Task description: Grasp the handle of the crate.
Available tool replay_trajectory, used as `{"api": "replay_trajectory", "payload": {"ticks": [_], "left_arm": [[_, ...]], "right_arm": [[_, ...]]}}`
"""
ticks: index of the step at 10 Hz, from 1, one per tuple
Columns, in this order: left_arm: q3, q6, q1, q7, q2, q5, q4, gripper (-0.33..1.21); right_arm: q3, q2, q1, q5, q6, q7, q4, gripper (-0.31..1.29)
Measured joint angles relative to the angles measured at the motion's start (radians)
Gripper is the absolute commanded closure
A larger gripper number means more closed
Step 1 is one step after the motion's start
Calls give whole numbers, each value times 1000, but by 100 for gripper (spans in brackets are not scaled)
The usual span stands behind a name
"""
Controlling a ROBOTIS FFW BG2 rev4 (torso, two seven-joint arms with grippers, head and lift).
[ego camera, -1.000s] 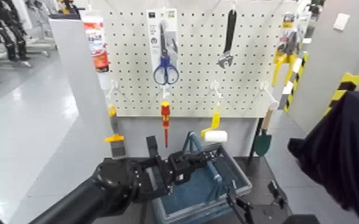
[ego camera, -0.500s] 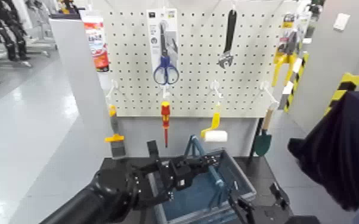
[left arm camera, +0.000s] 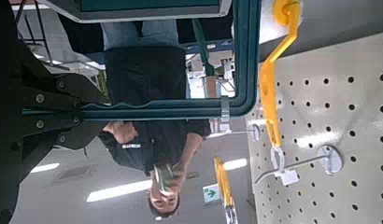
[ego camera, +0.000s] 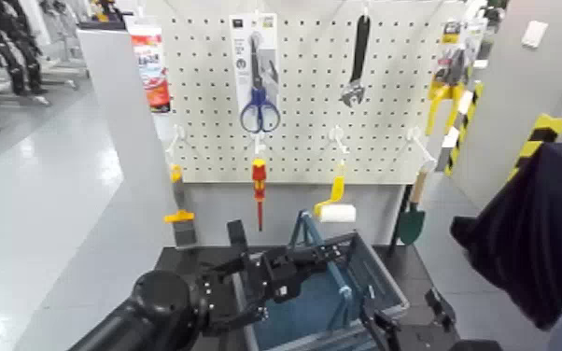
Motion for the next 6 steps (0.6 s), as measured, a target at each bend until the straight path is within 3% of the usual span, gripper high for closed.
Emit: {"api": "replay_trajectory", "payload": {"ticks": [6], "left_arm": [[141,59,167,137,70,1,-258,117]], "right_arm": [[-2,5,5,7,4,-4,1,14]]}}
